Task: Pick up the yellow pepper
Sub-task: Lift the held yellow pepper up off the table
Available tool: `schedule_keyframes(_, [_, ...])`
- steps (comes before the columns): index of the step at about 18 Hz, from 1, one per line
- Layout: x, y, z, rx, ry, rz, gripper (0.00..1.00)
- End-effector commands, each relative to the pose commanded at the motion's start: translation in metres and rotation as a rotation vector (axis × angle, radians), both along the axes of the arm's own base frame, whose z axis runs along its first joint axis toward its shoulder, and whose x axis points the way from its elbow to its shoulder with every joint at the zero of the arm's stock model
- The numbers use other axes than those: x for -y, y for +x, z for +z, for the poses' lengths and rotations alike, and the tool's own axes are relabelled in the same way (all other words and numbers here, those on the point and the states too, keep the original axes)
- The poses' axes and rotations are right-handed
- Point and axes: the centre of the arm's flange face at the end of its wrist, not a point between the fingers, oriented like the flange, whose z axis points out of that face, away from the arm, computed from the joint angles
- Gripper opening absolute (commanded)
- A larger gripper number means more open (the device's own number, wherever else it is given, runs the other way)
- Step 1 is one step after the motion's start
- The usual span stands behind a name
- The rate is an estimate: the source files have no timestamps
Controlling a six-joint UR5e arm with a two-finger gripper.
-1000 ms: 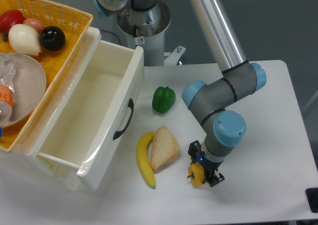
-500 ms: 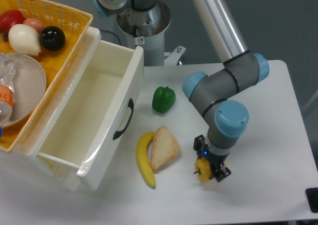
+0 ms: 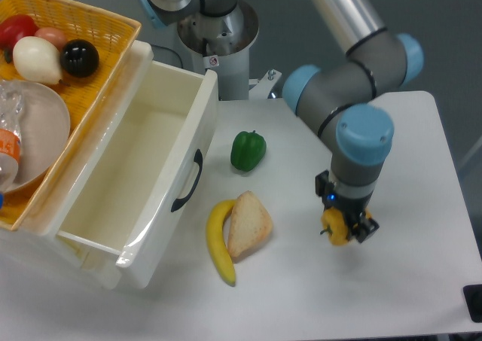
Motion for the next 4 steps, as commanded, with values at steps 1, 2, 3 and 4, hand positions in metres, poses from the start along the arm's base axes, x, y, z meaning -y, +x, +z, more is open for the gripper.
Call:
schedule_keyframes(1, [0.0012, 0.0008, 0.0039, -0.007, -0.003, 0.000, 0.40])
schedule_keyframes(2, [0.0013, 0.0012, 0.0038, -0.010, -0.012, 0.000, 0.40])
schedule_keyframes(3, [0.0014, 0.0015, 0.0048, -0.011, -0.011, 0.000, 0.40])
schedule_keyframes(4, [0.0015, 0.0017, 0.0045, -0.009, -0.013, 0.000, 0.40])
